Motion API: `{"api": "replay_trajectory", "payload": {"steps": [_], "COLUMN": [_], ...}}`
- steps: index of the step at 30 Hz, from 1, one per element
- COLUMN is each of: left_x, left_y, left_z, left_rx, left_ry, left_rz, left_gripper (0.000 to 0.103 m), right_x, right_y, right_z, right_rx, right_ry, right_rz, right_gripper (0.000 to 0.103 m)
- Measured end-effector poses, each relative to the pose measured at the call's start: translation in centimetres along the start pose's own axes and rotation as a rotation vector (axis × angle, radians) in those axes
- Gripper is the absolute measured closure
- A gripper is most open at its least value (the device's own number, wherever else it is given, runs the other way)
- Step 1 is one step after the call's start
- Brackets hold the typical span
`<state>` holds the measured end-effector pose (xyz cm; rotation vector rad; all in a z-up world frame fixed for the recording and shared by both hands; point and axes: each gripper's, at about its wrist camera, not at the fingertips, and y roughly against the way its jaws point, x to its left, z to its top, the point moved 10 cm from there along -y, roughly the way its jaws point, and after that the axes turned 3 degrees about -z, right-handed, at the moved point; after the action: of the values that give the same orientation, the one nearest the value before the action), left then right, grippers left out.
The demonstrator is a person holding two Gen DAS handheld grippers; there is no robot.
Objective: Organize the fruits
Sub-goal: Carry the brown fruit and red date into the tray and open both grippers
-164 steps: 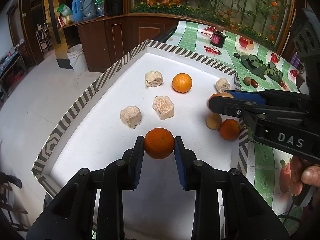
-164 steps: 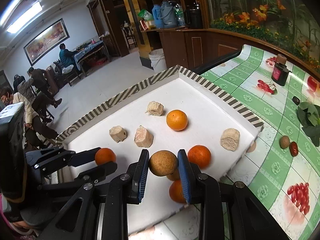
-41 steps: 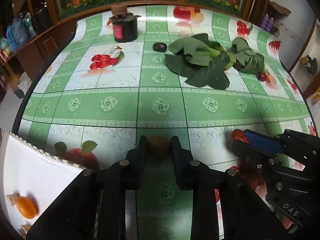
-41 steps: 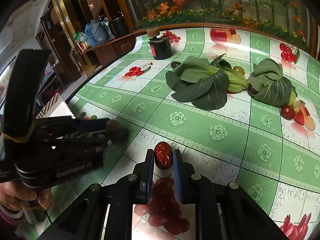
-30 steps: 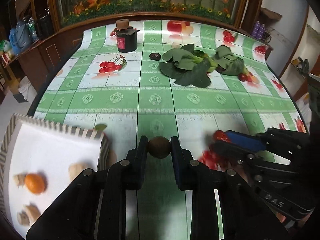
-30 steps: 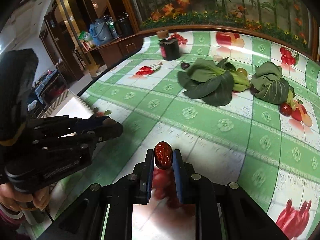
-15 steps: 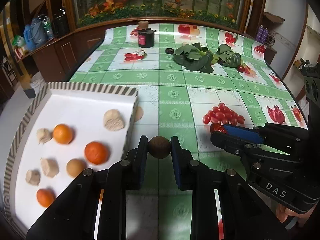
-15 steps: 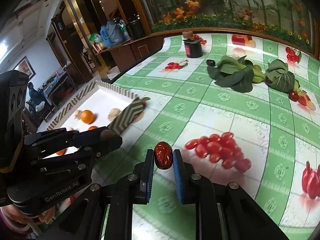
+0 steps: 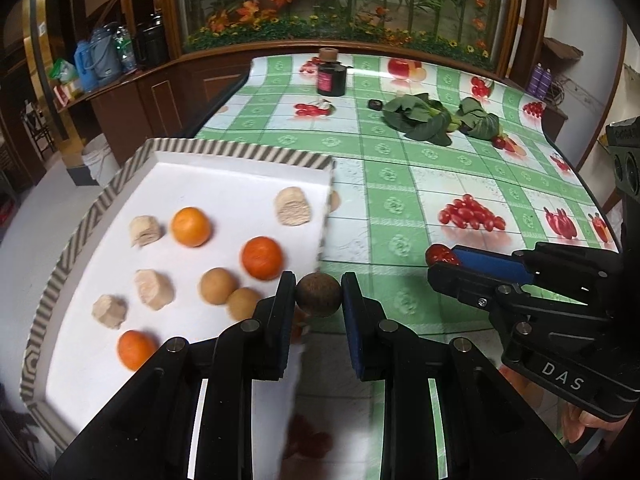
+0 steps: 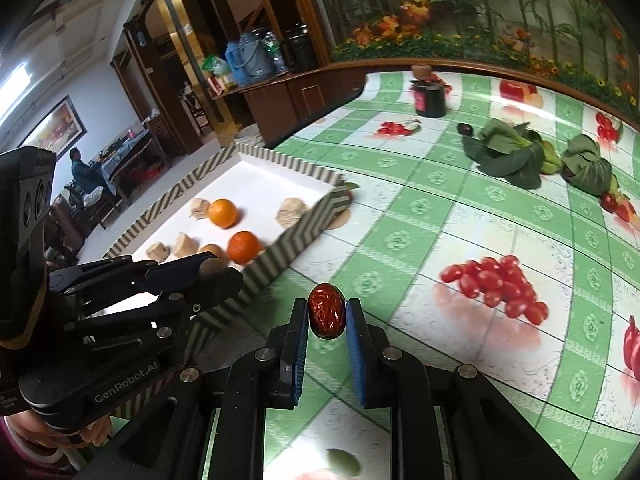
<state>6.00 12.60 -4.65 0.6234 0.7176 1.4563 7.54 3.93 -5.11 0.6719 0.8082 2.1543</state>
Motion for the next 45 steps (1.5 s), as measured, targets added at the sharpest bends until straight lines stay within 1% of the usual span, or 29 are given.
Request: {"api": "replay_trajectory", "payload": {"steps": [8, 15, 25, 32, 38, 45], "left_x": [3.3, 6.7, 10.3, 11.1, 11.1, 11.3], "left_y": [1.0, 1.8, 1.6, 0.7, -0.1, -0.9], "left_z": [-0.6, -1.3, -1.9, -1.9, -1.5, -1.5], "left_rx": [-0.010, -0.006, 0.005, 0.019, 0.021, 0.034], "left_ry": [0.041, 0.094, 0.151, 0.172, 0.174, 0.179], "left_rz": [0.031, 0.050, 0.085, 0.088, 0.089, 0.094], "left_gripper": [0.080, 0.080, 0.080, 0.080, 0.080, 0.080], "right_x": [3.5, 5.7, 7.7, 8.7, 8.6, 8.3], "right_y": [-0.6, -1.4, -4.4, -8.2, -10.4, -12.3], "right_z": [0.9, 1.6, 3.6, 5.4, 6.5, 6.4], "right_rx": [0.000, 0.008, 0.038, 0.068, 0.090, 0.129], "right_ry": [0.062, 0.103, 0.153, 0.177, 0.191, 0.182], "right_rz": [0.030, 0.048, 0.066, 0.082, 0.065, 0.074], "right_gripper": [0.085, 0.085, 0.085, 0.085, 0.085, 0.085]}}
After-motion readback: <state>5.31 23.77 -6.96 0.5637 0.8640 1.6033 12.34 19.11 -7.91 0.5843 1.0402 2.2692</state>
